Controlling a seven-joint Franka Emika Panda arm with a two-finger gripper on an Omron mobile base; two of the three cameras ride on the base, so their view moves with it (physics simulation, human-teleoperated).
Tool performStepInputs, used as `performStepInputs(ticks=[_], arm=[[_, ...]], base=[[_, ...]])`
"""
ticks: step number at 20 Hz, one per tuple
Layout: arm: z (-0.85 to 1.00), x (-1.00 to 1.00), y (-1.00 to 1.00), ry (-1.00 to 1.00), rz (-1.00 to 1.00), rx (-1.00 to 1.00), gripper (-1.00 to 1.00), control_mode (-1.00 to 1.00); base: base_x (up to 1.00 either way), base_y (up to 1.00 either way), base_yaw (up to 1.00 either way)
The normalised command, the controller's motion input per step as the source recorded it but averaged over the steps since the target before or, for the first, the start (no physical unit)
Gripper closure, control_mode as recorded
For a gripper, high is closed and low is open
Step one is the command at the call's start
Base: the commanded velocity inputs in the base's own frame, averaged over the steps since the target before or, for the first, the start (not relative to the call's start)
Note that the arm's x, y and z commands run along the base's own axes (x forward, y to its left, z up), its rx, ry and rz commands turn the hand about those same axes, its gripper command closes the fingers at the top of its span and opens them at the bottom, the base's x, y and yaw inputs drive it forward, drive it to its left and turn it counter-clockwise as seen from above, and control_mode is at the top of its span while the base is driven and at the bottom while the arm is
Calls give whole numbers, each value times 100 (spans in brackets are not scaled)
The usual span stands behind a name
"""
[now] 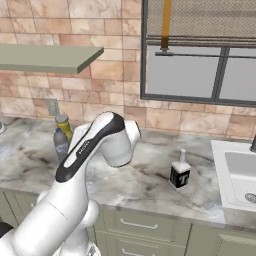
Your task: Place the drinks on the dining counter in a tight cluster.
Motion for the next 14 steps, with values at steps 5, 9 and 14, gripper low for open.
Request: performStepInputs(ticks=[5, 9, 14], arm=[[93, -68, 0, -12, -2, -9, 100, -100], [57, -68, 0, -12, -21, -13, 100, -100], [30, -27, 0, -5, -38, -17, 100, -100]], base=[[0, 0, 0], [0, 0, 0], [0, 0, 0]])
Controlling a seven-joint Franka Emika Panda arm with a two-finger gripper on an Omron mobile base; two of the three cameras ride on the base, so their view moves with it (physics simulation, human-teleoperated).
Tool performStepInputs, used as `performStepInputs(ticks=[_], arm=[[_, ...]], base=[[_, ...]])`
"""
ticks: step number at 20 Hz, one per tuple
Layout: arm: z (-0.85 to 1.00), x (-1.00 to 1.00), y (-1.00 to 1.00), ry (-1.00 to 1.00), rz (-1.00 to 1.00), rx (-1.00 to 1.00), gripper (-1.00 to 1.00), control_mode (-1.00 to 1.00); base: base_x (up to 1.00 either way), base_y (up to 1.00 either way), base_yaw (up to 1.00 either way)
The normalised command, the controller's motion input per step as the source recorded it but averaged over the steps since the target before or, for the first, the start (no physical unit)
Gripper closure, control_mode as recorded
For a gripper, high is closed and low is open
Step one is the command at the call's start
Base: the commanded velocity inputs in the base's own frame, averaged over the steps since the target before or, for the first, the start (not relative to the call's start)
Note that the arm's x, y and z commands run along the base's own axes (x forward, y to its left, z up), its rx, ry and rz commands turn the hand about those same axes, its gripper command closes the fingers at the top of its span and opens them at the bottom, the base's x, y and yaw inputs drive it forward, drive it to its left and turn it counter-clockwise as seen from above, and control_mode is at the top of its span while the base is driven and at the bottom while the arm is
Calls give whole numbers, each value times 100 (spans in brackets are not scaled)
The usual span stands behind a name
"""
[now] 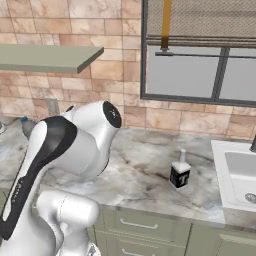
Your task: Place the drinks on the dining counter in a tight cluster.
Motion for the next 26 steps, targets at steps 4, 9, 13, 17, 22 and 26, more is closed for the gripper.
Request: performStepInputs(ticks=[4, 9, 13, 17, 22, 26], arm=[[47, -14, 0, -2, -27, -3, 100, -100], [2, 0, 0, 0, -1, 2, 100, -100], [0, 0, 0, 0, 0, 0, 100, -100], [0, -11, -3, 0, 0, 0, 100, -100], [0, 0, 0, 0, 0, 0, 100, 100], [0, 0, 0, 0, 0, 0, 100, 100]], base=[[0, 0, 0], [0, 0, 0], [0, 0, 0], [0, 0, 0], [-83, -45, -10], [-65, -54, -43]])
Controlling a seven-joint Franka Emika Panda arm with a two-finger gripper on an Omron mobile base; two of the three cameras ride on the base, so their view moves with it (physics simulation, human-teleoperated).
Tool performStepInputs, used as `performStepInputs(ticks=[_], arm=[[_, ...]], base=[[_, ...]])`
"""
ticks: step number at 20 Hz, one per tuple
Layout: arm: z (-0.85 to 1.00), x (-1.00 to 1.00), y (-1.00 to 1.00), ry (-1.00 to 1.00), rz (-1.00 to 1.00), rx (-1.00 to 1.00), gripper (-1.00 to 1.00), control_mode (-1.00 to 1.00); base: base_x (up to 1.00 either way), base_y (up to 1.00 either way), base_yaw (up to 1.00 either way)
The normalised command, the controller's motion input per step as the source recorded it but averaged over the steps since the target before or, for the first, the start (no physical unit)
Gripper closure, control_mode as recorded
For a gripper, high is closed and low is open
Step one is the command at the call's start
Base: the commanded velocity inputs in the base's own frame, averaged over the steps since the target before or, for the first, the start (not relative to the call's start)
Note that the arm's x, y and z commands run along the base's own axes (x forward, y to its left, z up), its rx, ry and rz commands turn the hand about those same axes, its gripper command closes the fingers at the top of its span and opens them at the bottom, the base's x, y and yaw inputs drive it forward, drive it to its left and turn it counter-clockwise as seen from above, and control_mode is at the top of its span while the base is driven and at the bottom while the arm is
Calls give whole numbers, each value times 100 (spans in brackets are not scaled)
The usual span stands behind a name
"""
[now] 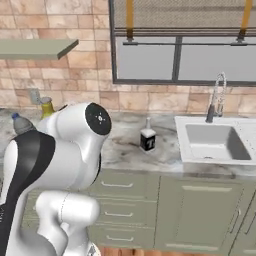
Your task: Place the drinks on the dining counter in a tight cluster.
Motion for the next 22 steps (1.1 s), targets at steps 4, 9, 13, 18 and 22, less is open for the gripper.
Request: performStepInputs(ticks=[4, 9, 13, 18, 22], arm=[[0, 0, 0, 0, 0, 0, 100, 100], [0, 0, 0, 0, 0, 0, 100, 100], [0, 0, 0, 0, 0, 0, 100, 100], [0, 0, 0, 0, 0, 0, 100, 100], [0, 0, 0, 0, 0, 0, 100, 100]], base=[[-5, -57, -59], [3, -37, -74], [6, -7, -96], [2, 2, -100], [0, 0, -100]])
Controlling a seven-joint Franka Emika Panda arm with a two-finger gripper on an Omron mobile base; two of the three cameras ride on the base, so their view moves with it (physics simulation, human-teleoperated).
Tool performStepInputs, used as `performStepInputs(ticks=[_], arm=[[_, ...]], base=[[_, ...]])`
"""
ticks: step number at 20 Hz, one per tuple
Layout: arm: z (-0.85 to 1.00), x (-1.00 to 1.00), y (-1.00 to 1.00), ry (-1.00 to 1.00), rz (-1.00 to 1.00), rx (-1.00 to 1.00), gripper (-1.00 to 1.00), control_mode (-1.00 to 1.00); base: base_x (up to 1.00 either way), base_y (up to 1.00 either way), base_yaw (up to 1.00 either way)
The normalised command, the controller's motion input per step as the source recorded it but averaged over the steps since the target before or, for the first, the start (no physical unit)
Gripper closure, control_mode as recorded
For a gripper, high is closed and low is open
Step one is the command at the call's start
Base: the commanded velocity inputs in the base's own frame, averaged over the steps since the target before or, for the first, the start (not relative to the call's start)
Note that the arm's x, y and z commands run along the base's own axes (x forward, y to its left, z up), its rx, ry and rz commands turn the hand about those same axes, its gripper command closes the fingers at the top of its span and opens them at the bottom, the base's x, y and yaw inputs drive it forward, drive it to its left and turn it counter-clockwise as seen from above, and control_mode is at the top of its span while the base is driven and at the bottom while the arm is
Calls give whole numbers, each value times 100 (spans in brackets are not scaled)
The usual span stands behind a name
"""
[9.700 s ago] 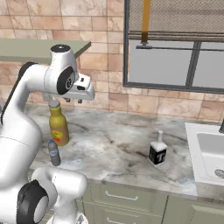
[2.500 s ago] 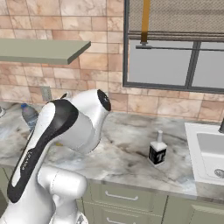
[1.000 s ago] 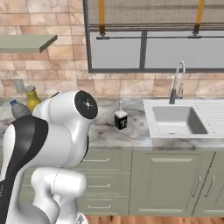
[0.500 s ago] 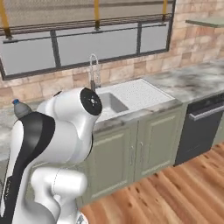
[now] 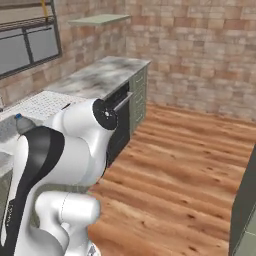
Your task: Place the drinks on the dining counter in a tight cluster.
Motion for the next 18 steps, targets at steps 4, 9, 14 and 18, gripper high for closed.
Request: performStepInputs(ticks=[4, 9, 14, 18], arm=[[0, 0, 0, 0, 0, 0, 100, 100], [0, 0, 0, 0, 0, 0, 100, 100], [0, 0, 0, 0, 0, 0, 100, 100], [0, 0, 0, 0, 0, 0, 100, 100]], base=[[0, 0, -98], [3, 0, -95], [75, 9, -49], [96, 0, -4]])
